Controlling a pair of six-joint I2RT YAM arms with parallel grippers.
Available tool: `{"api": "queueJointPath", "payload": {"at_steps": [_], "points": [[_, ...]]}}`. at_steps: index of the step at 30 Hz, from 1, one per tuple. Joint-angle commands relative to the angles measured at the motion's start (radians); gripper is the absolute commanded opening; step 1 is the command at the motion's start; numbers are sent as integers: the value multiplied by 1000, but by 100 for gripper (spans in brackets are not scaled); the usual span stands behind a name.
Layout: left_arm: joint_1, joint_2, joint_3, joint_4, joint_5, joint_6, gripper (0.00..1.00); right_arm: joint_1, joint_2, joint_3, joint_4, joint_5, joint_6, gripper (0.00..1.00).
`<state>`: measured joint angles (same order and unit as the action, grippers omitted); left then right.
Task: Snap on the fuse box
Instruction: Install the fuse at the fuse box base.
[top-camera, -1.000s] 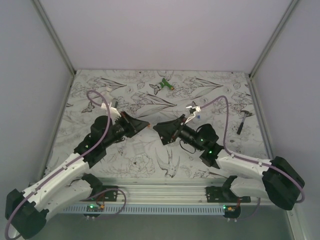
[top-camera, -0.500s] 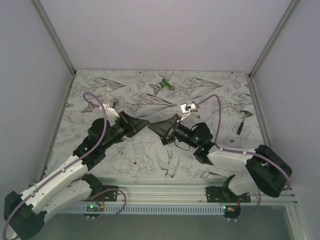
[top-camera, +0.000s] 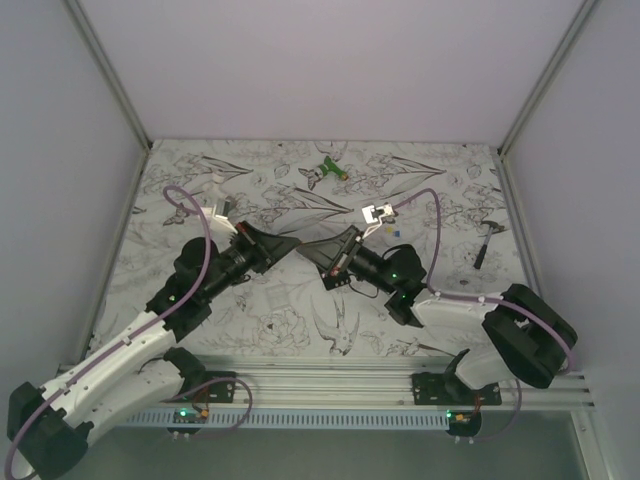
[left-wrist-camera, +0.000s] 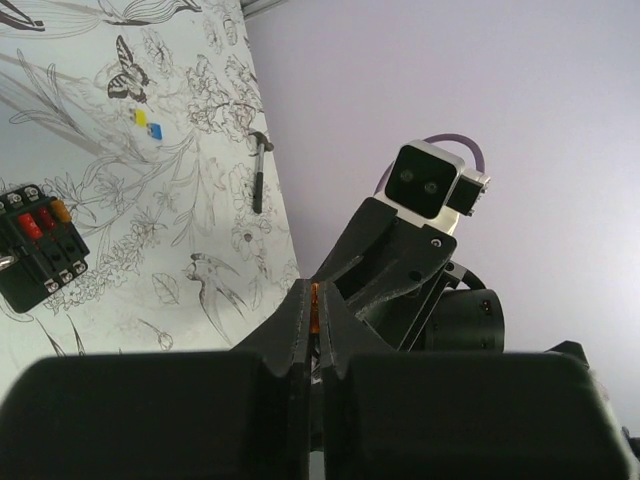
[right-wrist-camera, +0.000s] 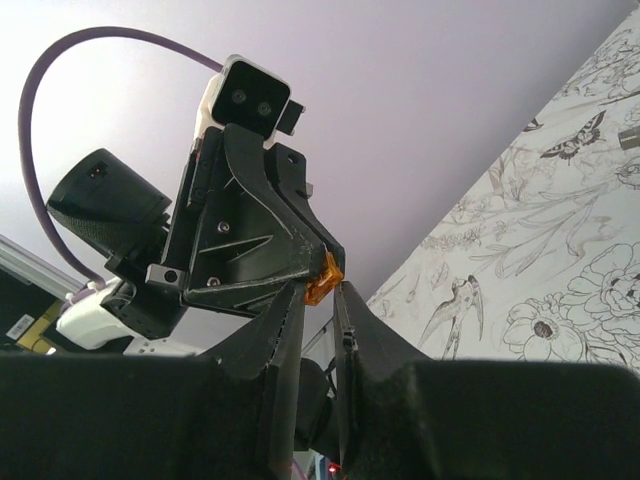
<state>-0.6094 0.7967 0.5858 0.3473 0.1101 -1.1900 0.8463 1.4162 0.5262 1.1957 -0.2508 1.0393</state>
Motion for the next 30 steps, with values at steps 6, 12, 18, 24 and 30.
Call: {"api": "queueJointPath", "payload": {"at_steps": [6,12,18,24,30], "points": [[-21,-14,-37,51,7,-30,0,-30,12,33,108,-34,43,6],[-20,-32,-63,50,-41,24,14,-48,-24,24,-5,-91,-1,0],[8,-47,-95,43,-81,81,38,-66,-124,25,-360,-136,-136,0],[77,-51,-108,1,-41,152,58,-97,-187,93,-819,-124,-313,0],[139,-90,-101,-183,-42,288,74,-102,-143,238,-1244,24,-488,0]]}}
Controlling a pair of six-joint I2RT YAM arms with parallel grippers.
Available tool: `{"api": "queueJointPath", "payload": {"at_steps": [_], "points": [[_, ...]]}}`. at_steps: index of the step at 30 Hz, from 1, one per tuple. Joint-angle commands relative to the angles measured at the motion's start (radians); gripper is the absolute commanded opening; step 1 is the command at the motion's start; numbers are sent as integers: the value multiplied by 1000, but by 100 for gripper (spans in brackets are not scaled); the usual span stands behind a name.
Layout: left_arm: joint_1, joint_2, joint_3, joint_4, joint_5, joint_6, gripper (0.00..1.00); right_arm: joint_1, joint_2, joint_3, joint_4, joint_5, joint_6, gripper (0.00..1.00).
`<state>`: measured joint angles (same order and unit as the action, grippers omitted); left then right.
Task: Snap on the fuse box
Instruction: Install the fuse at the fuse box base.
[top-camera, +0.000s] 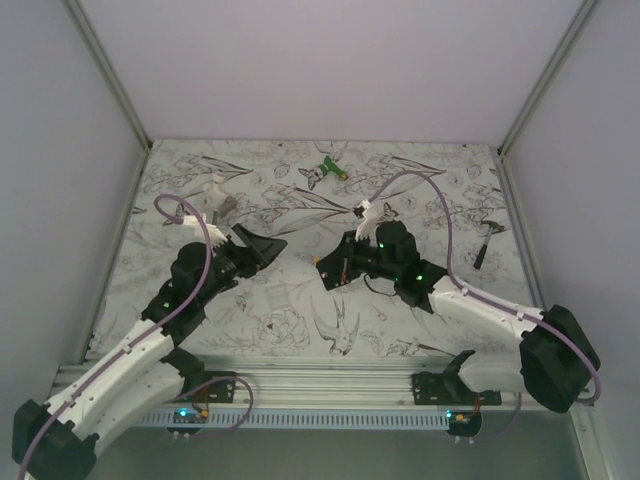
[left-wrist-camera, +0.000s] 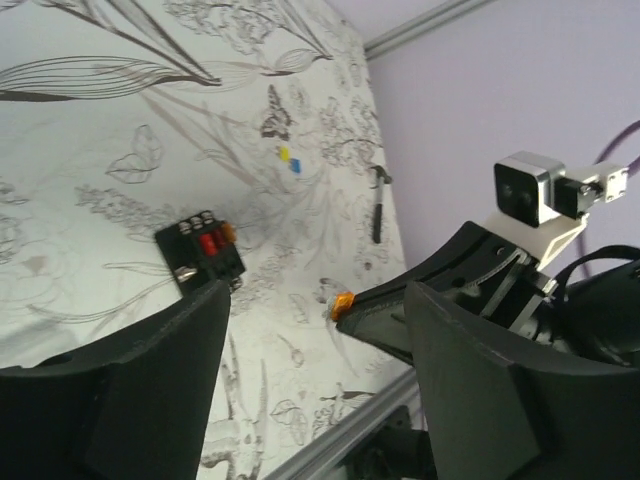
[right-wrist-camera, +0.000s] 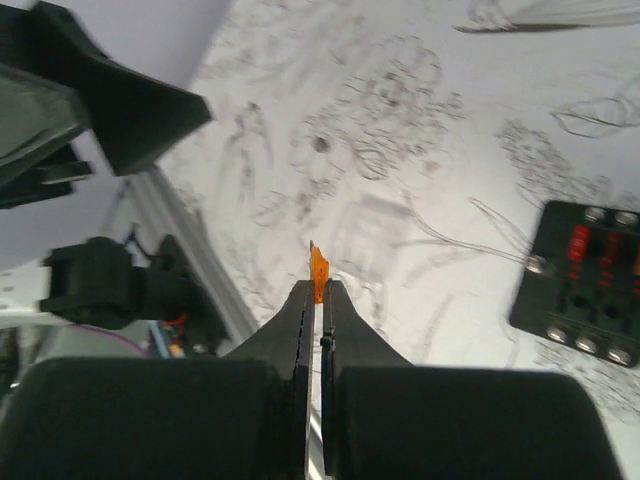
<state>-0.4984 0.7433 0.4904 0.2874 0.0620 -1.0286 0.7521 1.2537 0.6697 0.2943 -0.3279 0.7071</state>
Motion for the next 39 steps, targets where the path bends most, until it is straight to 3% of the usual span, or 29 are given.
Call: {"api": "queueJointPath", "payload": {"at_steps": [1,11,21,39], "points": [[33,-44,-4,-153,0,150,77,-8,30,111,-383,128,-170,0],[44,-42,52,-415,-132,381,100,31,198,315,-730,425,-276,0],[56,22,58,-453,-223,447,100,79,412,484,-881,585,-311,0],[75,29,59,-468,-243,439,100,92,566,616,-945,633,-329,0]]}}
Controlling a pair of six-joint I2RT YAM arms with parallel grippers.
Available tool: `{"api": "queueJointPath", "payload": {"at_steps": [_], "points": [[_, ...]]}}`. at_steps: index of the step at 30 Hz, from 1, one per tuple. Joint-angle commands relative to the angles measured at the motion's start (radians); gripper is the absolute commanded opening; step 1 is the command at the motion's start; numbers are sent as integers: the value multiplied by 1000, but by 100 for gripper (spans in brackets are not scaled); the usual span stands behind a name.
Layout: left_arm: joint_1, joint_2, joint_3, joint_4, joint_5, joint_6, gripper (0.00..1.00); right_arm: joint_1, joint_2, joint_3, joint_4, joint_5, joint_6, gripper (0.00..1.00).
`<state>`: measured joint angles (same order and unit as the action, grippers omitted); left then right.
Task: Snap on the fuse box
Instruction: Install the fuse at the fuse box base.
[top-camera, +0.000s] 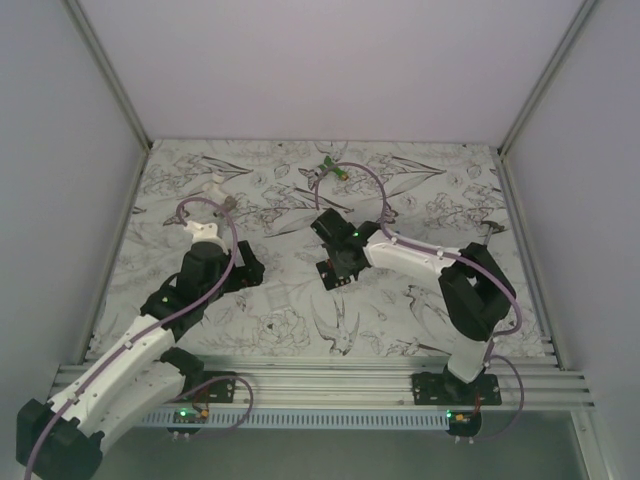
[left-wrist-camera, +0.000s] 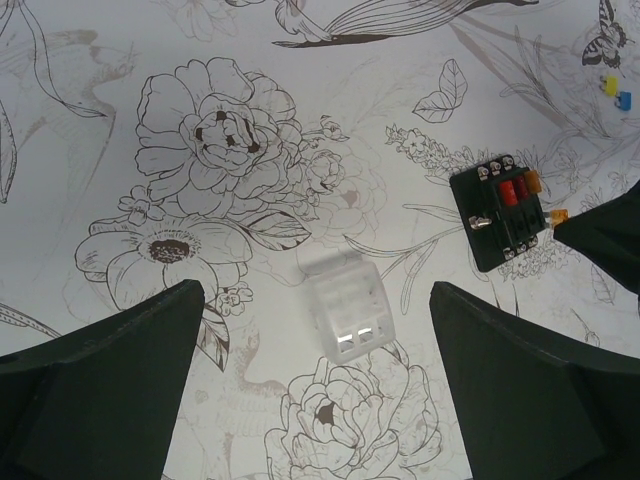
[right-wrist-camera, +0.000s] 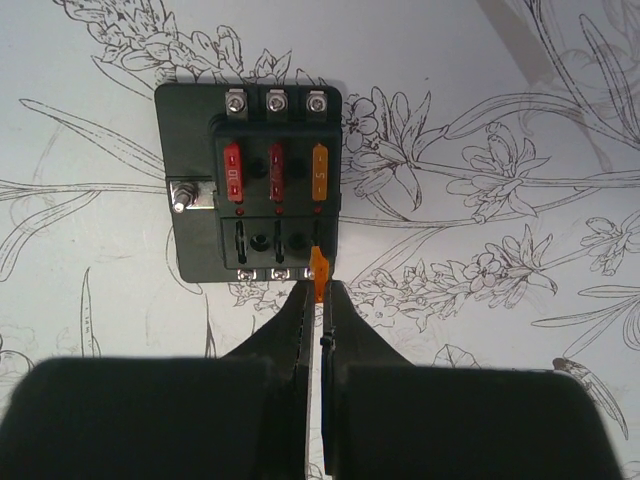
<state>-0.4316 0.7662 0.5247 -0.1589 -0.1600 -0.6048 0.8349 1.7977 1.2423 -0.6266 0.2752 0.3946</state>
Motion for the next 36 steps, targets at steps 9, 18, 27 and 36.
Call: {"api": "queueJointPath", "payload": {"at_steps": [9,18,27,36], "points": [[13,13,27,-22,-12,12,100,11,43,58,-39,36,-21,0],[13,13,28,-22,-6,10,100,16,68,71,-50,39,-25,0],[13,16,28,-21,-1,9,100,28,86,96,-78,49,-30,8],[14,12,26,-22,2,7,100,32,64,108,-75,43,-30,31]]}}
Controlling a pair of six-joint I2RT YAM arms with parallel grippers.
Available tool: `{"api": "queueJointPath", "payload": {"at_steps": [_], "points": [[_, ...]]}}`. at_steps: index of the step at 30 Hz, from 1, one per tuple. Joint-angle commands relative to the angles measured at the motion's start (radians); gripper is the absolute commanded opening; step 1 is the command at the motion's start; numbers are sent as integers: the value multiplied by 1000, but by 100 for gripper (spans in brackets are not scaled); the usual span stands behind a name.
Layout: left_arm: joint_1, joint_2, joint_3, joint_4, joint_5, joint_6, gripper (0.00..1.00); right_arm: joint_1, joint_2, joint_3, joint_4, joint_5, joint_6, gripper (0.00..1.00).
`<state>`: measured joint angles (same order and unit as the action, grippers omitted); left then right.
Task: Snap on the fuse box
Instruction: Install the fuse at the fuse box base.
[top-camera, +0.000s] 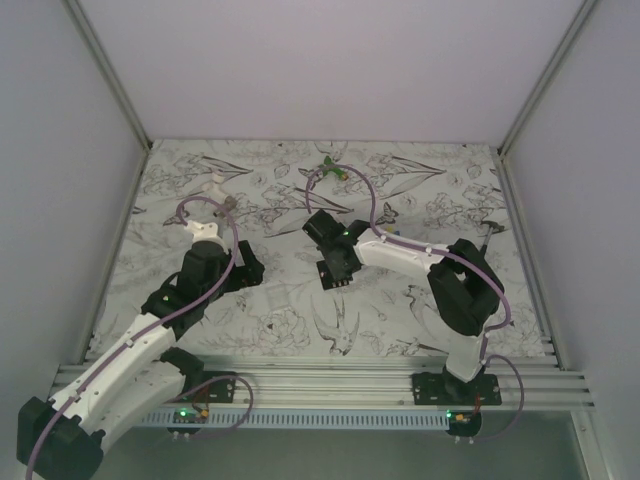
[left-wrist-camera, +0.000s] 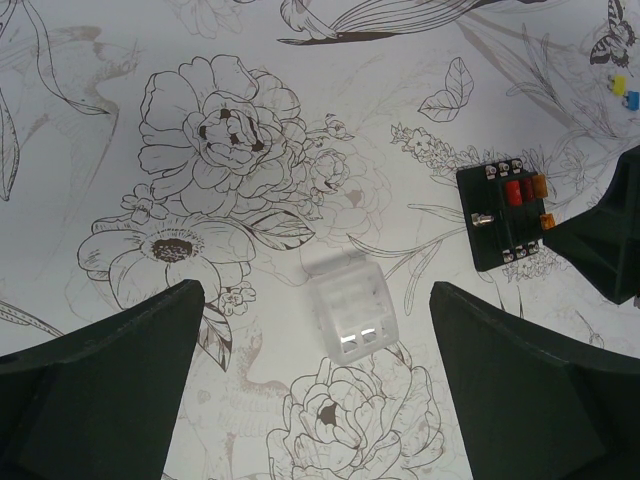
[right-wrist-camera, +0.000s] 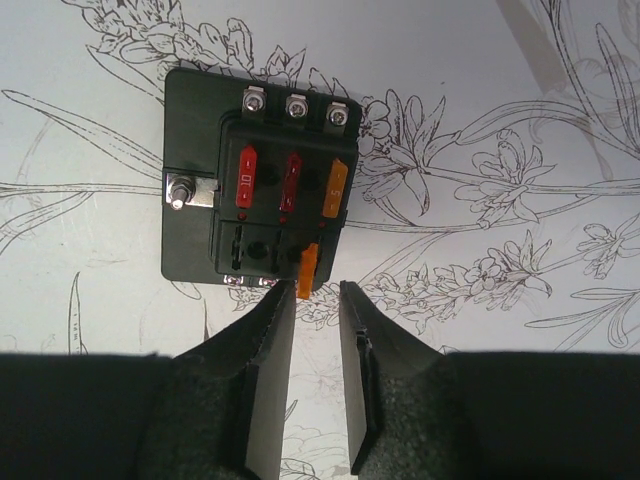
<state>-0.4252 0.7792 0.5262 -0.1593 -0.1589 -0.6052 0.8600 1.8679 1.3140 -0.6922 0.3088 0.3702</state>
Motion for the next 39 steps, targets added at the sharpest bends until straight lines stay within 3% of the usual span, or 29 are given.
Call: {"api": "queueJointPath", "payload": {"at_steps": [1,10,39], "points": [[8,-2,24,-21,1,8,100,7,-9,37,-8,9,-5,32],[8,-4,24,-22,1,6,100,7,-37,15,19,39,19,35],[8,-11,24,-22,7,3,100,-3,-20,-65,67,-5,71,2]]}}
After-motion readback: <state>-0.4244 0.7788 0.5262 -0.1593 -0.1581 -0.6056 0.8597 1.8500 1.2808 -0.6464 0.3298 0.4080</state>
